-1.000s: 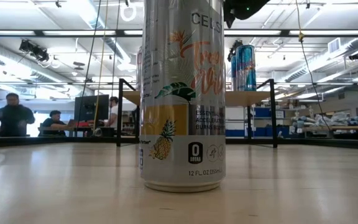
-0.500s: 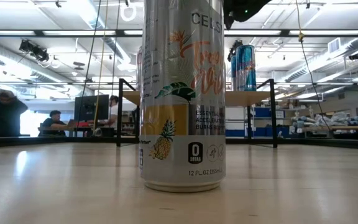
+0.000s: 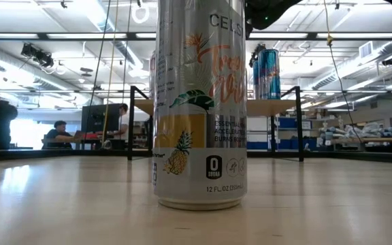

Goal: Place canned beverage on shelf
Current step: Put the red soda can aligned with the other red soda can on the shelf

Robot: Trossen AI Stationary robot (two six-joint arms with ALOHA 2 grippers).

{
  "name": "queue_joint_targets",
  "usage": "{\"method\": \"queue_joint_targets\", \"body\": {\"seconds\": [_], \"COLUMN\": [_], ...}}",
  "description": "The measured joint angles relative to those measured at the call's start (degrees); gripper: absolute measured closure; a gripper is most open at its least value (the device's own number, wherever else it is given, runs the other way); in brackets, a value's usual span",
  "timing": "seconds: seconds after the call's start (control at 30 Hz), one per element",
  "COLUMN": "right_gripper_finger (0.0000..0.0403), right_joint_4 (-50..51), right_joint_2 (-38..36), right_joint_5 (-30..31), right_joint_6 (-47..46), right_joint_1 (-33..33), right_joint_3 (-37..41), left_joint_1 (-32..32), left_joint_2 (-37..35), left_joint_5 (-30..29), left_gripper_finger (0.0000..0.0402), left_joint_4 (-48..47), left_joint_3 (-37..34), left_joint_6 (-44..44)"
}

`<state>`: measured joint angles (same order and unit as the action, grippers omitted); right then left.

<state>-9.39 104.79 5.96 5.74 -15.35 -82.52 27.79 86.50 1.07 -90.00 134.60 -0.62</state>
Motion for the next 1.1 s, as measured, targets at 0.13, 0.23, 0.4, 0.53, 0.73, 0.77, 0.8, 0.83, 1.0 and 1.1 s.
{"method": "queue_joint_targets", "body": {"seconds": [0.13,0.23,0.4,0.53,0.73,0.77,0.8,0.83,1.0,1.1], "right_gripper_finger": [0.0085,0.0106,0.013,0.0134,0.0135,0.0135,0.0135,0.0135,0.0135,0.0135], "right_joint_4": [-0.1,0.0,0.0,1.3,3.1,3.2,3.4,3.7,5.2,7.4], "right_joint_2": [0.0,0.0,-0.1,-0.6,-1.6,-1.6,-1.6,-1.6,-2.2,-3.2], "right_joint_5": [0.0,0.0,-0.3,-0.3,-0.3,-0.2,0.0,0.0,0.2,0.8], "right_joint_6": [0.0,0.0,-0.3,-0.3,-1.7,-1.7,-1.7,-1.7,-1.6,-2.0], "right_joint_1": [0.0,0.0,0.0,-0.2,-1.2,-1.3,-1.4,-1.4,-1.3,-1.3], "right_joint_3": [0.0,0.0,-0.1,-0.1,-0.1,-0.1,-0.1,-0.1,-0.1,-0.1], "left_joint_1": [0.0,0.0,0.0,0.0,0.0,0.0,0.0,0.0,0.0,0.0], "left_joint_2": [0.0,0.0,0.0,0.0,0.0,0.0,0.0,0.0,0.0,0.0], "left_joint_5": [0.0,0.0,0.0,0.0,0.0,0.0,0.0,0.0,0.0,0.0], "left_gripper_finger": [0.0008,0.0008,0.0008,0.0008,0.0008,0.0008,0.0008,0.0008,0.0008,0.0008], "left_joint_4": [0.0,0.0,0.0,0.0,0.0,0.0,0.0,0.0,0.0,0.0], "left_joint_3": [0.0,0.0,0.0,0.0,0.0,0.0,0.0,0.0,0.0,0.0], "left_joint_6": [0.0,0.0,0.0,0.0,0.0,0.0,0.0,0.0,-0.1,-0.1]}}
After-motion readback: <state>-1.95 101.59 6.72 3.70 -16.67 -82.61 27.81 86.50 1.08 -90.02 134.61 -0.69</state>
